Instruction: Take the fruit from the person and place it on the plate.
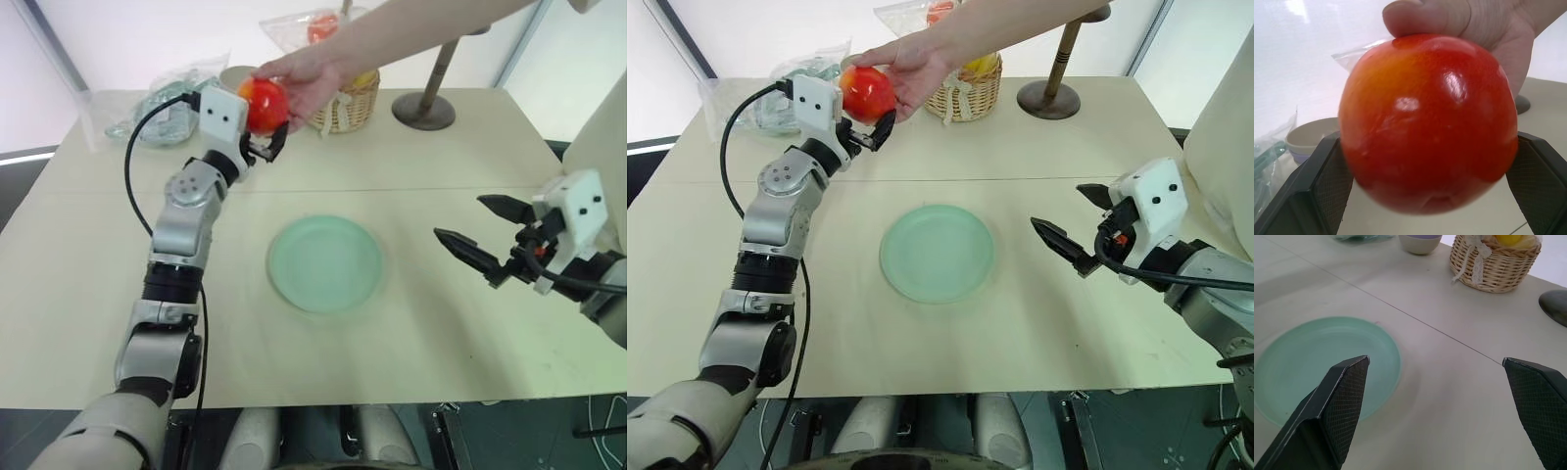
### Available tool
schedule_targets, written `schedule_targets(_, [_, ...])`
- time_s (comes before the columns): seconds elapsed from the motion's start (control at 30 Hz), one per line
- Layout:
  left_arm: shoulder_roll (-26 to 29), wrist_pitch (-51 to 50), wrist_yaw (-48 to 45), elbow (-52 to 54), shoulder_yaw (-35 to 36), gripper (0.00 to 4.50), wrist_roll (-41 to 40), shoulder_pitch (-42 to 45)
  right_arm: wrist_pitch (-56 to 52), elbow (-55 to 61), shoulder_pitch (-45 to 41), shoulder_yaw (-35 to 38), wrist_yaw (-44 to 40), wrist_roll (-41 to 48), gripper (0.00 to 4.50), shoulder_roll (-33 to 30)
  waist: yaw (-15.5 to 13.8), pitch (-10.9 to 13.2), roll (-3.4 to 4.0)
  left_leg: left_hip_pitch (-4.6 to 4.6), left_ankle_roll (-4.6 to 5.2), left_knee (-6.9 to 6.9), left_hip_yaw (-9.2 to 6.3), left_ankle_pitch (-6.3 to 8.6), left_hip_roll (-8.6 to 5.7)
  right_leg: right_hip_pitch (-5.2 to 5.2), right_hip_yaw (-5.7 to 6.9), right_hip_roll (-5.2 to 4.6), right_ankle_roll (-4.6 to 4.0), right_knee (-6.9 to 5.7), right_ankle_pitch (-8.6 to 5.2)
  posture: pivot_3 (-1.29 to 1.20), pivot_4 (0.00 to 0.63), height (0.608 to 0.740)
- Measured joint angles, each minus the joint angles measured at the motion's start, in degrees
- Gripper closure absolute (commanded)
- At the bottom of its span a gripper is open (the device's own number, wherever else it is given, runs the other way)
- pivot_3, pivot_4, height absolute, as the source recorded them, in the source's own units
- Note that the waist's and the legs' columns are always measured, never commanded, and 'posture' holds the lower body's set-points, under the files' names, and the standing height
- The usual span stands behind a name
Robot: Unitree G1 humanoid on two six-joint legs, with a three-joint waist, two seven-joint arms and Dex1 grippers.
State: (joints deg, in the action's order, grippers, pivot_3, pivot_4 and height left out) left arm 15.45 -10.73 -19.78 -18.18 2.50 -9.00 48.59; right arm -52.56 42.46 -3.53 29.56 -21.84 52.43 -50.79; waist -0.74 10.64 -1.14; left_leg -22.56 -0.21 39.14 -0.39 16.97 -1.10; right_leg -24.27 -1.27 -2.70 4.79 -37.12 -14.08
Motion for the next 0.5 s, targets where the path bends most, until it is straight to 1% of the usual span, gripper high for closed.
schedule_targets(0.3, [-2.0, 0.2, -0.2, -2.9, 0.5, 0.0, -0.4, 1.5, 0.0, 0.0, 0.0, 0.0, 0.2, 0.2, 0.04, 0.0, 0.0, 0.0, 0.0, 0.0, 0.0, 0.0, 0.0, 0.0, 0.0, 0.0, 0.0, 0.02, 0.01, 0.0, 0.0, 0.0, 0.15, 0.74])
schedule_targets(0.4, [-2.0, 0.3, -0.1, -3.4, 0.6, 0.8, -0.4, 1.5, 0.0, 0.0, 0.0, 0.0, 0.3, 0.3, 0.0, 0.0, 0.0, 0.0, 0.0, 0.0, 0.0, 0.0, 0.0, 0.0, 0.0, 0.0, 0.0, 0.02, 0.01, 0.0, 0.0, 0.0, 0.15, 0.74])
schedule_targets(0.43, [-2.0, 0.4, -0.1, -3.5, 0.6, 1.22, -0.4, 1.5, 0.0, 0.0, 0.0, 0.0, 0.3, 0.3, 0.0, 0.0, 0.0, 0.0, 0.0, 0.0, 0.0, 0.0, 0.0, 0.0, 0.0, 0.0, 0.0, 0.02, 0.01, 0.0, 0.0, 0.0, 0.15, 0.74])
schedule_targets(0.47, [-2.0, 0.5, 0.0, -3.5, 0.6, 1.46, -0.4, 1.5, 0.0, 0.0, 0.0, 0.0, 0.4, 0.3, 0.0, 0.0, 0.0, 0.0, 0.0, 0.0, 0.0, 0.0, 0.0, 0.0, 0.0, 0.0, 0.0, 0.02, 0.01, 0.0, 0.0, 0.0, 0.15, 0.74])
schedule_targets(0.5, [-2.0, 0.5, 0.0, -3.5, 0.6, 1.47, -0.4, 1.5, 0.0, 0.0, 0.0, 0.0, 0.4, 0.3, 0.0, 0.0, 0.0, 0.0, 0.0, 0.0, 0.0, 0.0, 0.0, 0.0, 0.0, 0.0, 0.0, 0.02, 0.01, 0.0, 0.0, 0.0, 0.15, 0.74])
